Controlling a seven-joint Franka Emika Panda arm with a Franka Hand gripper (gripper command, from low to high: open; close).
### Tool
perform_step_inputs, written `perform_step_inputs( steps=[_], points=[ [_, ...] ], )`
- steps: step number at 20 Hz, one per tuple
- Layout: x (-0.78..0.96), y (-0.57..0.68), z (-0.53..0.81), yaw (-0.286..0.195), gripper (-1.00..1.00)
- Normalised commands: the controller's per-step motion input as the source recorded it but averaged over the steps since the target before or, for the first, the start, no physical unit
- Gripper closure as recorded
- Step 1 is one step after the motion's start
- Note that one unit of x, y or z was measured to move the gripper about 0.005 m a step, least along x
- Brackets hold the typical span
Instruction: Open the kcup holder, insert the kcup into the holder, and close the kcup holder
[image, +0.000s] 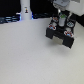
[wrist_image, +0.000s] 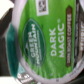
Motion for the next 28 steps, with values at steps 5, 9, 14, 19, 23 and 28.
perform_step_inputs(
  steps=[5,9,14,19,23,28],
  points=[
    [0.05,0.01,-0.11,0.000,1.00],
    [0.10,0.07,0.08,0.000,1.00],
    [0.25,0.11,0.37,-0.008,1.00],
    [0.21,0.12,0.21,-0.001,1.00],
    [0.04,0.06,-0.17,0.023,1.00],
    [0.01,0.06,-0.15,0.022,1.00]
  ],
)
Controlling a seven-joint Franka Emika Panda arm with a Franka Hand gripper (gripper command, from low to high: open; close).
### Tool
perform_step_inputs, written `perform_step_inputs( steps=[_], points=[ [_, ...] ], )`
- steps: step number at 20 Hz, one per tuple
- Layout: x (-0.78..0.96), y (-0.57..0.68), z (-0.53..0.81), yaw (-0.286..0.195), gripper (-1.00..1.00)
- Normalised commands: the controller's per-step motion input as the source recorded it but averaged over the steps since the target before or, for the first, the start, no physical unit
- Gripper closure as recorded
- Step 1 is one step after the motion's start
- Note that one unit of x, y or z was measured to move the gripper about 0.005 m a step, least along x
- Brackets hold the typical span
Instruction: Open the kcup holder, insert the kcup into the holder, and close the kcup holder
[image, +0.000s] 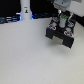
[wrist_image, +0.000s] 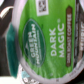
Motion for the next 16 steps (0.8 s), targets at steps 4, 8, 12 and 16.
perform_step_inputs(
  steps=[4,8,12,16],
  points=[
    [-0.01,0.03,-0.19,0.023,1.00],
    [0.01,0.02,-0.21,0.025,1.00],
    [0.05,0.09,-0.16,0.020,1.00],
    [0.04,0.13,-0.10,0.030,1.00]
  ],
)
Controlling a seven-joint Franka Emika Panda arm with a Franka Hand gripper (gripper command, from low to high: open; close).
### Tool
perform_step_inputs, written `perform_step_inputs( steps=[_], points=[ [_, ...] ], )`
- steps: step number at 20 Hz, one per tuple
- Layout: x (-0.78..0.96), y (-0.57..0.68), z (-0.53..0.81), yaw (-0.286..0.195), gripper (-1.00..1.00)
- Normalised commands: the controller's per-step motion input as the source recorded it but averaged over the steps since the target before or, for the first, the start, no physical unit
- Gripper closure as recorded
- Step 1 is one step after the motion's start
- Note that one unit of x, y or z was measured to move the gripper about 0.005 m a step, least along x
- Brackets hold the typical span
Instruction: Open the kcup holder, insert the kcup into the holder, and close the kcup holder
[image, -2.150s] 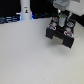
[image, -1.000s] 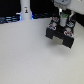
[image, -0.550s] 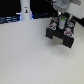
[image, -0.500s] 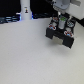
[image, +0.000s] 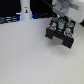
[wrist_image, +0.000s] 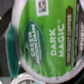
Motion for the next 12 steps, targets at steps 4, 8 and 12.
perform_step_inputs(
  steps=[4,8,12],
  points=[
    [0.08,0.14,0.06,0.041,-1.00],
    [0.10,0.14,0.11,0.051,-1.00],
    [0.10,0.10,0.14,0.047,-1.00]
  ],
)
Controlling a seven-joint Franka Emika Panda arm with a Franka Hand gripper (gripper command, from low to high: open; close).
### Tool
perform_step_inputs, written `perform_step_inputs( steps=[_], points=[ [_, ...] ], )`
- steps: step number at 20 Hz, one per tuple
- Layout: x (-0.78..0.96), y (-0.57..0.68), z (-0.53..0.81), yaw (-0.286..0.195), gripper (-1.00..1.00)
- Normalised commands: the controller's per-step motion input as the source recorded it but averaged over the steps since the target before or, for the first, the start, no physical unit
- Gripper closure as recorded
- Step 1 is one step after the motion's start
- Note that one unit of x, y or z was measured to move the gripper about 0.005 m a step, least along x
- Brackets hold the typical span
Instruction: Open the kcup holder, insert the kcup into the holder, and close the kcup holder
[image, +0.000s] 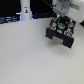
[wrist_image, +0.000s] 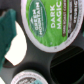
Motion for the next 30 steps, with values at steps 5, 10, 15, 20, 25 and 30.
perform_step_inputs(
  steps=[5,10,15,20,25,30],
  points=[
    [0.17,-0.07,0.55,0.092,-1.00],
    [0.29,-0.25,0.64,0.095,-1.00],
    [0.44,-0.48,0.45,0.060,-1.00],
    [0.48,-0.48,0.24,0.058,-1.00],
    [0.49,-0.49,0.18,0.047,-1.00],
    [0.54,-0.40,0.16,0.046,-1.00]
  ],
)
